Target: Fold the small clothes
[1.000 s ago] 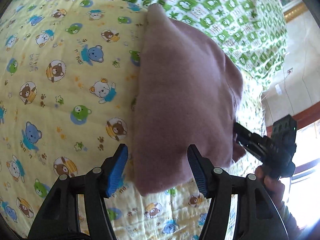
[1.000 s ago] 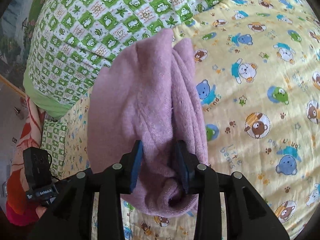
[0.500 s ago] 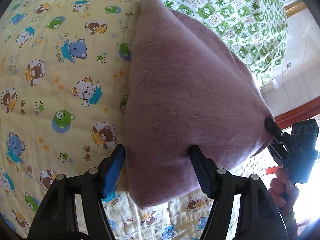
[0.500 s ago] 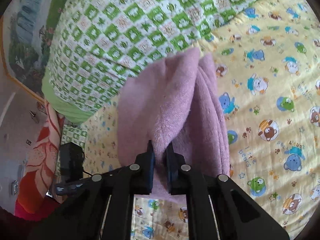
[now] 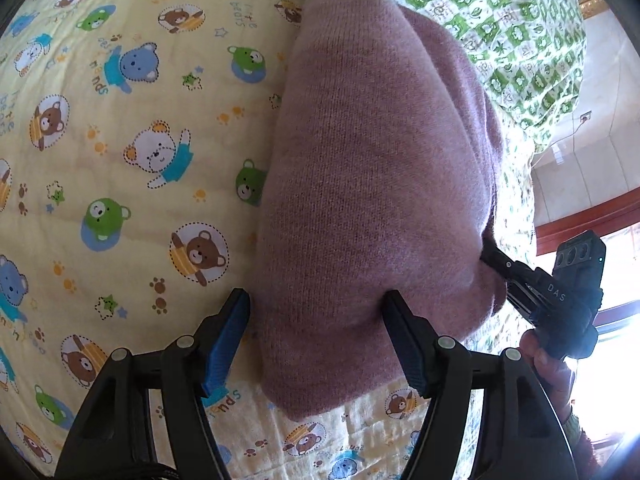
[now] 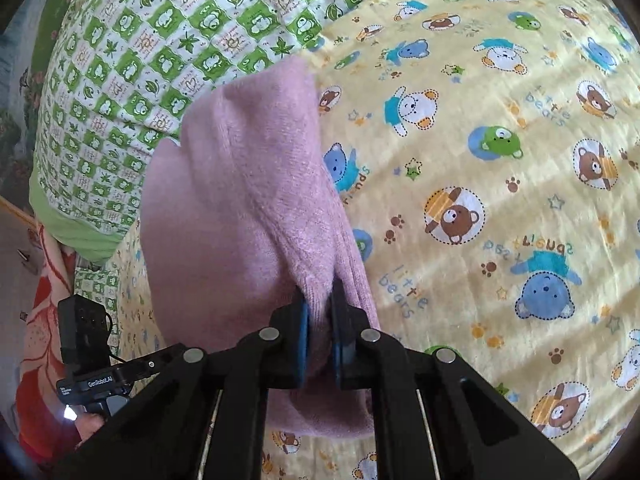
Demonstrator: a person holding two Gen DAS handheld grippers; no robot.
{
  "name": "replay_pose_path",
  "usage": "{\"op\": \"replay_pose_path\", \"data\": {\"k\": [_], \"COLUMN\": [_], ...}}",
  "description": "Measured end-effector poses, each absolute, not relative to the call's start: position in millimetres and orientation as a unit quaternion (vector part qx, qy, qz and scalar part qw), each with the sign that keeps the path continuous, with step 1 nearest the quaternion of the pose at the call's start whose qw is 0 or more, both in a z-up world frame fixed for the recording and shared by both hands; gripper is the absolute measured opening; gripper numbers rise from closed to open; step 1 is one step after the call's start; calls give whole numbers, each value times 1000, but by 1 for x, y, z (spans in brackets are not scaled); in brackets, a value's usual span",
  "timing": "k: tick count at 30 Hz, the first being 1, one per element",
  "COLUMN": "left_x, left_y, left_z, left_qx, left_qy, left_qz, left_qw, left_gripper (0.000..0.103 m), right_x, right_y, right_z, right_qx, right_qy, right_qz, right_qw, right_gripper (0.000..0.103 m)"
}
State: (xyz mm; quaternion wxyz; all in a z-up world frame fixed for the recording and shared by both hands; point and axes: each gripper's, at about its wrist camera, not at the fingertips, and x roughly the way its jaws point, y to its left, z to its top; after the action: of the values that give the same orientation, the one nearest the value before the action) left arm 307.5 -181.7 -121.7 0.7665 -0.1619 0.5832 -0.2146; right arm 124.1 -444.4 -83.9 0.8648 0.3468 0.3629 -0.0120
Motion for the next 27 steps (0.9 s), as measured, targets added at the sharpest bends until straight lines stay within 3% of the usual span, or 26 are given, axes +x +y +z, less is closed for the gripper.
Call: {"op": "replay_pose_path", "data": {"k": [8, 10, 12, 23, 27], "left_x": [331, 341, 355, 434, 461], "left_y": [-173, -173, -175, -184, -190], "left_z": [-88, -83, -79, -77, -86], "left_qx": [-188, -194, -191, -171, -151], "left_qy": [548, 544, 542, 524, 529], "left_qz": [-205, -204, -197, -164, -145], "left_qw": [789, 791, 794, 818, 822], "left_gripper": [73, 73, 73, 75, 73], "right_x": [120, 125, 135, 207, 229], "right_y": [-440, -441, -445, -472, -473], "right_z": [-45, -37, -32, -28, -34], "right_qx": [298, 292, 290, 315, 294], "right_qy": [349, 339, 331, 313, 331], "right_qz": [-17, -22, -27, -34, -53], "right_qw": [888, 894, 898, 895, 895], "right_gripper": [28, 49, 56, 56, 43]}}
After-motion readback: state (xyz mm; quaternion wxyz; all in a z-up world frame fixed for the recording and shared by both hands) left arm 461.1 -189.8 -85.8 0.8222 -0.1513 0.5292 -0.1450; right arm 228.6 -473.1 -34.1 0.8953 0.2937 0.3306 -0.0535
